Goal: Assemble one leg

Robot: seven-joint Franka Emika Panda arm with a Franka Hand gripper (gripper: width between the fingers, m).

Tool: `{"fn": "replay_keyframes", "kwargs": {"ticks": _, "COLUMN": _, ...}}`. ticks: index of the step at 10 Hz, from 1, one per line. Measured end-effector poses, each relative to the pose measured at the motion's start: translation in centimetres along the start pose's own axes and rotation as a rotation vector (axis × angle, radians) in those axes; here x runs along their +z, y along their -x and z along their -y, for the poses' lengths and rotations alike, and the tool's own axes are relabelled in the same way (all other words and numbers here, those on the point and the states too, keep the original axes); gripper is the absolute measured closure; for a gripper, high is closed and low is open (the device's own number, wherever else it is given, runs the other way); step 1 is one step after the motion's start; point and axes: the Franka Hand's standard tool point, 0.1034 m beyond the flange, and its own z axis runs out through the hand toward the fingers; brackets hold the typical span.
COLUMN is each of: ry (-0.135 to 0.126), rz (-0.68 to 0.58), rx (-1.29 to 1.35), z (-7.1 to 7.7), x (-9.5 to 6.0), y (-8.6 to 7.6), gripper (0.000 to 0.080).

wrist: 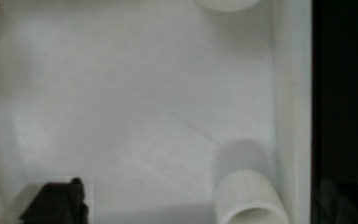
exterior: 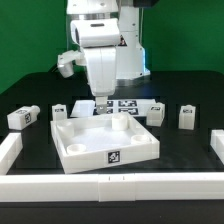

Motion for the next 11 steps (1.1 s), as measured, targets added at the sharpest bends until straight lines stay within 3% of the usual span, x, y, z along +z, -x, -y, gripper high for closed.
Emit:
{"fn": "replay_keyframes", "kwargs": {"ticks": 3, "ry": -0.008, "rz": -0.002, "rx": 0.005, "z": 0.3, "x": 0.4, "y": 0.1, "gripper": 0.0150}}
{"fn": "replay_keyframes", "kwargs": {"ticks": 7, "ry": -0.065, "rz": -0.031, "rx": 0.046, "z": 4.5, "x": 4.2, "y": 1.1, "gripper": 0.0150}}
{"fn": "replay_keyframes", "kwargs": {"ticks": 9, "ry": -0.082, "rz": -0.038, "rx": 0.026, "z": 5.0, "x": 5.1, "y": 0.4, "gripper": 0.0150}}
{"fn": "replay_keyframes", "kwargs": {"ticks": 11, "ry": -0.081, "rz": -0.035, "rx": -0.024, "z": 4.5, "x": 5.1, "y": -0.7, "gripper": 0.0150}}
